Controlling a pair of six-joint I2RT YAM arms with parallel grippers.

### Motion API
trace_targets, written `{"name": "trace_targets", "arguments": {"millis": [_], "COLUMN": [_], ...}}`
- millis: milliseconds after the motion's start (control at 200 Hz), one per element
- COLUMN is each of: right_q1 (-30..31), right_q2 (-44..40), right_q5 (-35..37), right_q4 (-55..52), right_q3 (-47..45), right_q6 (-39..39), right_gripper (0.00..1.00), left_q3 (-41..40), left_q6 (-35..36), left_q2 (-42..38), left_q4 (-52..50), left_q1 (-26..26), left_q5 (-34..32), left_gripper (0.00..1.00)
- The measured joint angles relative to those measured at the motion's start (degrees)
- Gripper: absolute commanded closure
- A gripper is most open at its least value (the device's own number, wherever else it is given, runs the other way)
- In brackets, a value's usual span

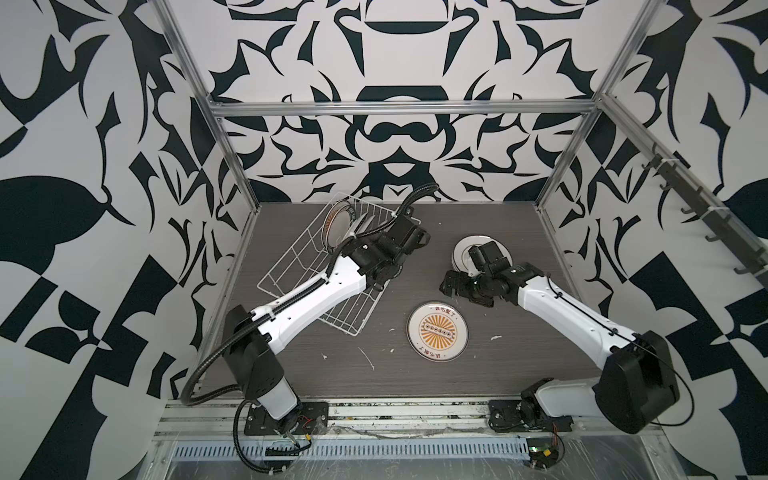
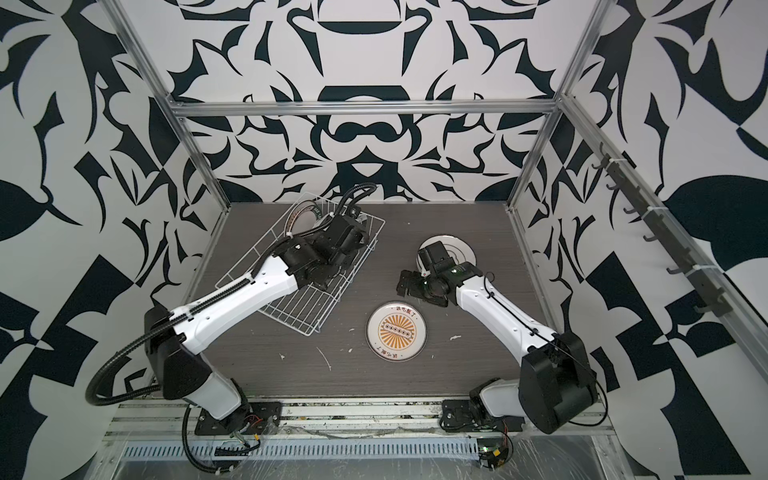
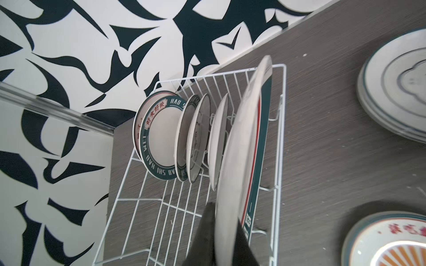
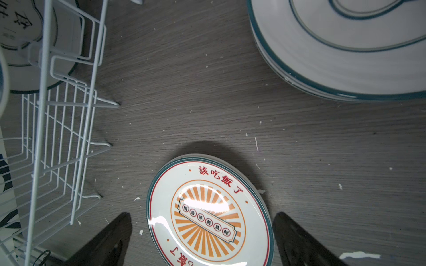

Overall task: Unload the plates from the dish rack
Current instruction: Pick up a plate from the dish rack.

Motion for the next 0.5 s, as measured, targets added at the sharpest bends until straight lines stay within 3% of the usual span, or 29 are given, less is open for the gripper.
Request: {"name": "trace_targets", "arguments": {"millis": [255,500], "right_q1": [-0.52,-0.52], "right_q2": [-3.04,-10.25], "right_q5": [-5.16,-12.72], "right_q4": [5.18,19.58], "right_q3": [-0.7,-6.16], "right_q6": [-0.37,4.46], "right_gripper": [0.01,0.01], "left_q3": [-0.07,-10.88], "left_q6": [-6.01,-23.58], "left_q2": [-5.57,-14.95], "left_q4": [-0.81,6.47], "left_q1": [0.46,1.44], "left_q5": [0.83,8.41], "left_gripper": [1.0,1.0]}}
